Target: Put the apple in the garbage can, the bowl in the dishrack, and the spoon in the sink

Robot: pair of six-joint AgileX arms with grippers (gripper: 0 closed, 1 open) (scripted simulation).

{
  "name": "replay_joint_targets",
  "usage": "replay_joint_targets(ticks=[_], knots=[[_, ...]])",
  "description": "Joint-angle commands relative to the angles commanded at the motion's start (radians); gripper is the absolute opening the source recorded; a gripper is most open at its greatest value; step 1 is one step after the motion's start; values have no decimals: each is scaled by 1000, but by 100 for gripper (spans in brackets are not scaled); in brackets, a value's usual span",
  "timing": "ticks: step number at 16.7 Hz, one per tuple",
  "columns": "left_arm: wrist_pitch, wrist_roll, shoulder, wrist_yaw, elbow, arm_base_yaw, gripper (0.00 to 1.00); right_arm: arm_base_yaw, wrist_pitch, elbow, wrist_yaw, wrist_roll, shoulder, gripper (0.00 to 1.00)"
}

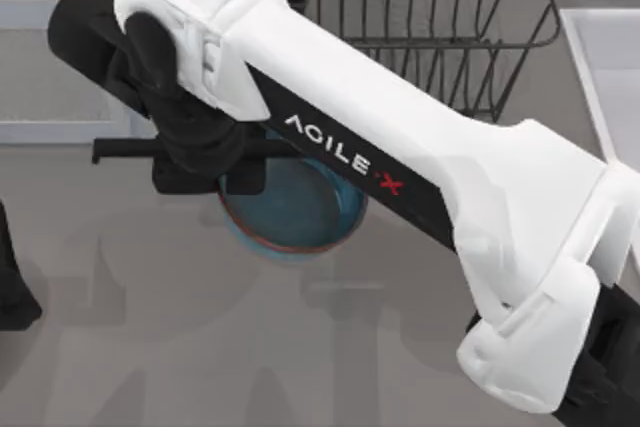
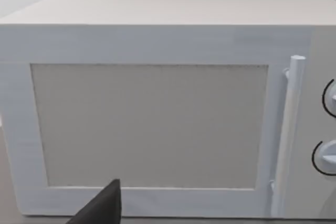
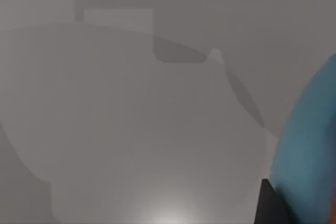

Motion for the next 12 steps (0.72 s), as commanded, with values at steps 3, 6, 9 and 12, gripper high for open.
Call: replay_joint_targets(ticks=[3, 6, 9, 12], knots=[[0, 0, 0, 0, 0, 0, 100, -1, -17, 20, -1, -1, 2, 0], [0, 0, 0, 0, 0, 0, 100, 1, -15, 20, 0, -1, -1, 0], [0, 0, 0, 0, 0, 0, 100, 8, -12, 83, 43, -47, 11, 0], [0, 0, 0, 0, 0, 0, 100, 19, -6, 240, 139, -150, 37, 0]])
